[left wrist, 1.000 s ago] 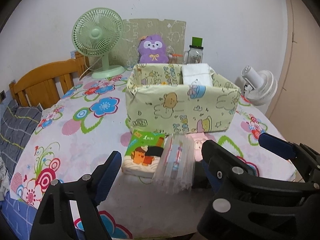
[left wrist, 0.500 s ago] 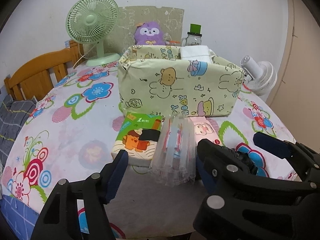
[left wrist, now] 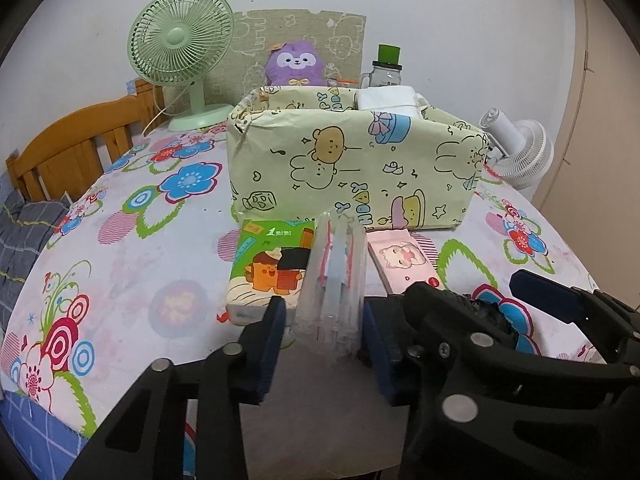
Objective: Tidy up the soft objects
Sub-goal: 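Grasp the clear straw bag with the left tool while the right tool grasps the black bundle, then lift the straw bag with the left tool while the right tool lifts the black bundle over the box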
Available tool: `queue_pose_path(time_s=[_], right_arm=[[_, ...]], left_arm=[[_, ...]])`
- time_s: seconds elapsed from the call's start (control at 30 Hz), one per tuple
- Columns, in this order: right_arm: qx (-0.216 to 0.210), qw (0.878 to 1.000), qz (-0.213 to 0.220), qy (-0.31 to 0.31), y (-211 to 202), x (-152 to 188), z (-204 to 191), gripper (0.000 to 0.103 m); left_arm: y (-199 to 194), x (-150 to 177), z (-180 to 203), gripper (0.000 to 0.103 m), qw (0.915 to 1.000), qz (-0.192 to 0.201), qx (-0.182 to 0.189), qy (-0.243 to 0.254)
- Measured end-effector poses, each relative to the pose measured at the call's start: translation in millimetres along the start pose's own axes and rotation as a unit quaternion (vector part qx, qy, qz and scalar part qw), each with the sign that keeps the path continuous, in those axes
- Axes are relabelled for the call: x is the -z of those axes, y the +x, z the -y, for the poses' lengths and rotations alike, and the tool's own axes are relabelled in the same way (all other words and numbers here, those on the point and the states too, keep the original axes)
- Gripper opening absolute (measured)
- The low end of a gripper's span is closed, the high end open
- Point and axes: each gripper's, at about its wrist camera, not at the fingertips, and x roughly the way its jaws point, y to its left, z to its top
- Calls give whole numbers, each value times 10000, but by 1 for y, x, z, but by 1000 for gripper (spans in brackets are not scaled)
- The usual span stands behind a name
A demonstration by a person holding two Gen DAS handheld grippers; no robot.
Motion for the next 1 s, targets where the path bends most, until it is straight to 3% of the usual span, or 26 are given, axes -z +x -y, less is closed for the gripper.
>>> queue_pose_path(time_s=[0.03,0.17,0.3,0.6,1.0], right_arm=[[4,10000,1,14,0,0,1,88],[61,10000,-33,45,1,1,3,86],[17,9996,-263,70,13,6,2,69],[35,9999,-118,100,8,7,1,52],[116,9996,194,157,-10,-9,4,50]], left_arm=[[0,0,0,32,10000,-13,33,6],[0,1,2,29,10000,-21,-34,72],[2,7,6,26,9998,-105,-104,161],[-1,6,7,20,9999,-50,-22,118],[-13,-11,15,18,9998,130,126,91]])
